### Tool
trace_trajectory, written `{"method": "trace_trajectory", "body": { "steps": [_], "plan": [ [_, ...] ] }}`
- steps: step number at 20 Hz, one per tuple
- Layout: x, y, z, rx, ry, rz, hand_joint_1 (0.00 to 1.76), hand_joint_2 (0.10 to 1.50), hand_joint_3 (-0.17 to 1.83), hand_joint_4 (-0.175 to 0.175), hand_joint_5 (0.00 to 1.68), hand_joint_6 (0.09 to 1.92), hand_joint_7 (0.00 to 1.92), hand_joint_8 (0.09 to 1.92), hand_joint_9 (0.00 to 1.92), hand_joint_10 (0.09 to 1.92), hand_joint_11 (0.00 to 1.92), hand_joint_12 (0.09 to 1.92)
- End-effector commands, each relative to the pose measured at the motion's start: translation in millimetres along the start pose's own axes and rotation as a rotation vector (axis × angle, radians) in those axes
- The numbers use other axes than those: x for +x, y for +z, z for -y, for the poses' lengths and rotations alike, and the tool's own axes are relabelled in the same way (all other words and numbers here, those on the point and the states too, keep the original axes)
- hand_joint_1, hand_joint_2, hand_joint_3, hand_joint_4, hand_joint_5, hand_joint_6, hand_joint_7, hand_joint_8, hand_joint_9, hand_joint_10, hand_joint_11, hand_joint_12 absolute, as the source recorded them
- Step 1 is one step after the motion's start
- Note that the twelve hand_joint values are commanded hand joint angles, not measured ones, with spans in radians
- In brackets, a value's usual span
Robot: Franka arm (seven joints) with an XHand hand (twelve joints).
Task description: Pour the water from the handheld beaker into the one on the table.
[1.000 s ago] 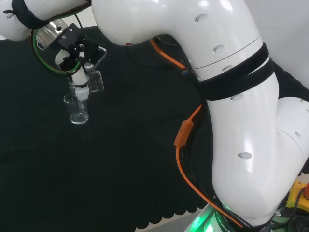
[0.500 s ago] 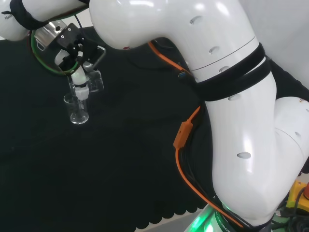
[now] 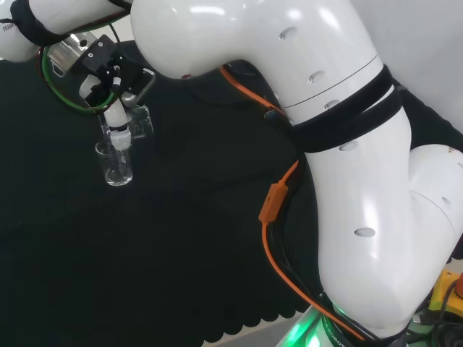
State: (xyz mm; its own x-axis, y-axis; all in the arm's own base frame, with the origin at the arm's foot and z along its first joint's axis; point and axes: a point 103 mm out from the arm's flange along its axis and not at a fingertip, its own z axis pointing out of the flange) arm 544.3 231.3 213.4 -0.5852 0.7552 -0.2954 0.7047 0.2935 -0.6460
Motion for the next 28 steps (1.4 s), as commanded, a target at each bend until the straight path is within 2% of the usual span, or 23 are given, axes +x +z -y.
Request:
{"method": "trace_trajectory", "body": {
  "steps": [1,28],
  "plan": [
    [1.1,1.5,-0.7,0.021,0.000,0.004,1.19,0.57,0.68,0.122,1.59,0.09,1.91,0.09,1.79,0.09,1.46,0.71],
    [-2.9,7.7,-1.7,0.019,-0.015,-0.027,1.19,0.57,0.68,0.137,1.59,0.09,1.91,0.09,1.79,0.09,1.46,0.71]
  ]
}}
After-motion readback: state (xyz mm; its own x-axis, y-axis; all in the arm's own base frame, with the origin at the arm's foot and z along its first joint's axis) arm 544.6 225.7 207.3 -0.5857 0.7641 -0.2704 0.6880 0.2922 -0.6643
